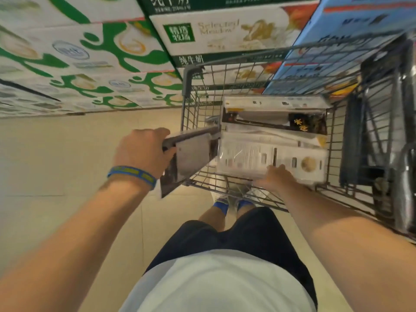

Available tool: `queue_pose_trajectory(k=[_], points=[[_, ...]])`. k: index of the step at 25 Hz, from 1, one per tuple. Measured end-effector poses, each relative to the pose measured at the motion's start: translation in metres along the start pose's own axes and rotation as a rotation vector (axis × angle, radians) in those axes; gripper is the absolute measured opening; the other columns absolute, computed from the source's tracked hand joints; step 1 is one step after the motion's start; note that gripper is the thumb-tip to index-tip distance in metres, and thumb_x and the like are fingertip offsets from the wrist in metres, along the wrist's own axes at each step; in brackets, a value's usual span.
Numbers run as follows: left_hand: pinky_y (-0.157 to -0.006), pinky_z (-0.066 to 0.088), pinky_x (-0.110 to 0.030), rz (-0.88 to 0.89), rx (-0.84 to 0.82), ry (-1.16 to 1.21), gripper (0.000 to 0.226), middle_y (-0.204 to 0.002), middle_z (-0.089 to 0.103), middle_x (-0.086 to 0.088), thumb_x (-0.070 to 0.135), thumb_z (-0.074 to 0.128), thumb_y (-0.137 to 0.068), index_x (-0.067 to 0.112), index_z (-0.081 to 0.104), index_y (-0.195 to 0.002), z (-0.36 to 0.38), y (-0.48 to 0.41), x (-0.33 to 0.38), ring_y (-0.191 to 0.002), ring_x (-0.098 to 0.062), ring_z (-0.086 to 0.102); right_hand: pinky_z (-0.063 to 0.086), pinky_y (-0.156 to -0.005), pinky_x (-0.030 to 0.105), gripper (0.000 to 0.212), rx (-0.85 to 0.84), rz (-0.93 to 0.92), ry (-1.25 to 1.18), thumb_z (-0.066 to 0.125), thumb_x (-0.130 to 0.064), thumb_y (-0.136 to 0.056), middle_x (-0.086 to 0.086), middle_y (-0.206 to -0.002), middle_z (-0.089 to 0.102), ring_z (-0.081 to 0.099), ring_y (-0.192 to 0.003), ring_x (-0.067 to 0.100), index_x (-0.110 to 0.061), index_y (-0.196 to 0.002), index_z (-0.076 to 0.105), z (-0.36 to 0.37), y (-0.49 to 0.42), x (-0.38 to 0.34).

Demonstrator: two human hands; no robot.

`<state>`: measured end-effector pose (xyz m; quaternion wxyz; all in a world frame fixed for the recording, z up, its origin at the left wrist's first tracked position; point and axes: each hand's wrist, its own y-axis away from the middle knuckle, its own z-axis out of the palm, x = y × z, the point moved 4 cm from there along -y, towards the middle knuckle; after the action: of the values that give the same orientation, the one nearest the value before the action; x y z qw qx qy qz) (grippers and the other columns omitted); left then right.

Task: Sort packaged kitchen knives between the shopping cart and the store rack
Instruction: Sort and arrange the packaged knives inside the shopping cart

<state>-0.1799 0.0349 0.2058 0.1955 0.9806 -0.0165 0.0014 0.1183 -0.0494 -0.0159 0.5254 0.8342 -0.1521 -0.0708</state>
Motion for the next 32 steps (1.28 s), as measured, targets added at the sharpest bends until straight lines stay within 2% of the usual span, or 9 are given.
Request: queue_pose_trajectory(k=[6, 9, 13, 16, 19, 23, 26, 30, 32], points=[[-0.08, 0.051, -0.034, -0.179, 0.07, 0.214, 0.04, -0.101, 0.076, -0.003, 0.056, 0.067, -0.084, 0.027, 0.071, -0.112, 0.014, -0.027, -0.014, -0.096, -0.029, 0.067, 0.033, -0.116, 0.06, 0.111, 0.171, -0.158, 0.175, 0.082, -0.047, -0.081, 0.016, -0.169, 0.001, 0.02, -0.15, 0.044, -0.024, -0.162, 0.009, -0.016, -0.048, -0.021], [-0.065, 0.044, -0.025, -0.192, 0.111, 0.199, 0.038, -0.094, 0.076, -0.001, 0.06, 0.067, -0.082, 0.028, 0.076, -0.099, 0.014, -0.039, -0.022, -0.079, -0.021, 0.063, 0.024, -0.12, 0.061, 0.124, 0.202, -0.122, 0.207, 0.084, -0.038, -0.081, 0.016, -0.17, -0.012, 0.004, -0.155, 0.044, -0.022, -0.162, -0.008, -0.022, -0.079, -0.035], [-0.05, 0.028, -0.015, -0.195, 0.147, 0.14, 0.031, -0.087, 0.075, 0.001, 0.057, 0.07, -0.082, 0.029, 0.078, -0.092, 0.013, -0.05, -0.022, -0.068, -0.012, 0.05, 0.037, -0.116, 0.057, 0.117, 0.242, -0.133, 0.181, 0.082, -0.027, -0.083, 0.02, -0.169, -0.003, 0.018, -0.152, 0.046, -0.016, -0.163, -0.002, -0.017, -0.098, -0.039], [-0.067, 0.041, -0.023, -0.173, 0.12, 0.12, 0.032, -0.093, 0.076, 0.0, 0.056, 0.07, -0.083, 0.028, 0.078, -0.095, 0.012, -0.056, -0.021, -0.082, -0.021, 0.066, 0.054, -0.099, 0.048, 0.09, 0.285, -0.13, 0.178, 0.08, -0.028, -0.083, 0.021, -0.155, 0.036, 0.048, -0.132, 0.041, -0.012, -0.155, 0.027, -0.02, -0.089, -0.042], [-0.068, 0.043, -0.024, -0.142, 0.064, 0.109, 0.036, -0.088, 0.076, 0.0, 0.058, 0.07, -0.081, 0.028, 0.078, -0.098, 0.001, -0.051, -0.022, -0.075, -0.019, 0.062, 0.049, -0.074, 0.033, 0.033, 0.358, -0.072, -0.044, 0.07, -0.027, -0.088, 0.009, -0.11, 0.069, 0.062, -0.094, 0.027, -0.019, -0.12, 0.069, -0.059, -0.064, -0.051], [-0.049, 0.03, -0.016, -0.138, -0.061, 0.057, 0.031, -0.057, 0.055, 0.017, 0.061, 0.069, -0.079, 0.034, 0.076, -0.092, -0.008, -0.043, -0.032, -0.049, -0.003, 0.042, 0.049, -0.074, 0.031, 0.031, 0.467, -0.064, -0.352, 0.06, -0.019, -0.082, 0.007, -0.094, 0.073, 0.068, -0.097, 0.034, -0.021, -0.106, 0.079, -0.117, -0.009, -0.052], [-0.068, 0.047, -0.03, -0.101, -0.165, 0.009, 0.031, -0.095, 0.07, -0.002, 0.048, 0.068, -0.088, 0.029, 0.073, -0.11, 0.008, -0.043, -0.018, -0.079, -0.024, 0.063, 0.052, -0.08, 0.036, 0.036, 0.543, -0.118, -0.664, 0.055, -0.006, -0.082, 0.014, -0.102, 0.076, 0.066, -0.102, 0.039, -0.013, -0.107, 0.079, -0.145, 0.033, -0.047], [-0.085, 0.049, -0.042, -0.112, -0.158, -0.095, 0.041, -0.127, 0.052, -0.005, 0.053, 0.065, -0.088, 0.03, 0.066, -0.122, 0.01, -0.037, -0.012, -0.112, -0.03, 0.054, 0.042, -0.062, 0.026, 0.022, 0.512, -0.017, -1.282, 0.052, 0.002, -0.078, 0.0, -0.072, 0.061, 0.059, -0.077, 0.03, -0.016, -0.076, 0.065, -0.16, 0.084, -0.037], [-0.096, 0.043, -0.045, -0.063, -0.118, -0.203, 0.047, -0.138, 0.048, -0.002, 0.055, 0.065, -0.086, 0.031, 0.062, -0.127, 0.005, -0.033, -0.009, -0.124, -0.029, 0.046, 0.034, -0.055, 0.022, 0.026, 0.46, 0.084, -1.541, 0.052, 0.007, -0.077, 0.0, -0.068, 0.051, 0.048, -0.064, 0.021, -0.017, -0.077, 0.06, -0.161, 0.106, -0.03]])
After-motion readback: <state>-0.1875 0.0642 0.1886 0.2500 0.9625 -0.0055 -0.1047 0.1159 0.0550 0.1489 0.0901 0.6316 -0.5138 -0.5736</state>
